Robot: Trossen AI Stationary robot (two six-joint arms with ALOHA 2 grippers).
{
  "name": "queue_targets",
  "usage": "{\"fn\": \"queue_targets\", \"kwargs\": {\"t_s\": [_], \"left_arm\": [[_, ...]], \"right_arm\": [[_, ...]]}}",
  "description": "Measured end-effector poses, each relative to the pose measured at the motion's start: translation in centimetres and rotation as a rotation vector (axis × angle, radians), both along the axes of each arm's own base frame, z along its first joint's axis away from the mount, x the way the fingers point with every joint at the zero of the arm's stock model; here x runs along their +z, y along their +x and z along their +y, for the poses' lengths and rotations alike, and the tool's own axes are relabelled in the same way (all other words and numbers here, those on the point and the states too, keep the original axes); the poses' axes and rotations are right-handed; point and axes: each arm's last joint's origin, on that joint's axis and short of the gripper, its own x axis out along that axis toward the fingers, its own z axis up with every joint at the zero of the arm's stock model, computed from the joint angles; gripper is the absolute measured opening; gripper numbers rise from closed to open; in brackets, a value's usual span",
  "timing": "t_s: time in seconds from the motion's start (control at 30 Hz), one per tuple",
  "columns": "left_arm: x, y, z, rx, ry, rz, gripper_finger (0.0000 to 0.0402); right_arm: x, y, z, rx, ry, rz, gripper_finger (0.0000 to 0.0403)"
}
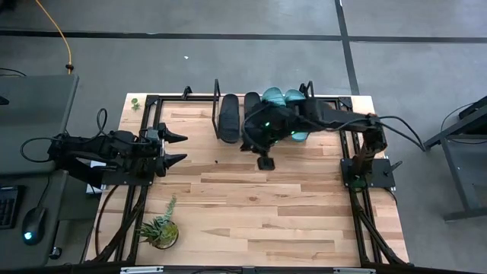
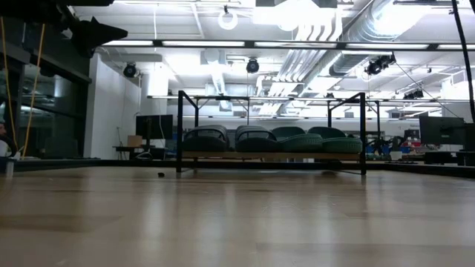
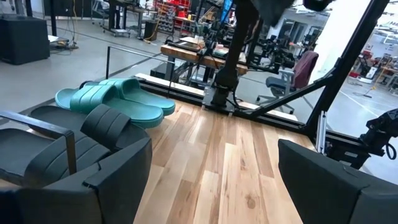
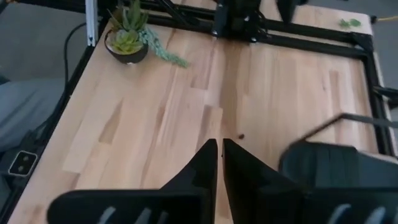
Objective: Pick and place slides into the shelf
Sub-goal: Return to Home Position
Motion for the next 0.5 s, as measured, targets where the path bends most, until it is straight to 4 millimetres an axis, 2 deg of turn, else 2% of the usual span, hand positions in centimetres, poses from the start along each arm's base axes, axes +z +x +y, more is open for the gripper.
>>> {"fn": "queue_targets", "kwargs": {"t_s": [0.2,0.5], "left_arm": [[0.0,0.0,0.0,0.004,0.001,0.000,0.0328],[0.0,0.0,0.0,0.015,0.003,0.000,0.0321]], "right_arm": [[2.6,-3.2,-1.0,0.005,0.056,-0.040,0.0013],[6.8,-9.0,-1.1,-0.073,0.023,-0.166,0.0013]]}}
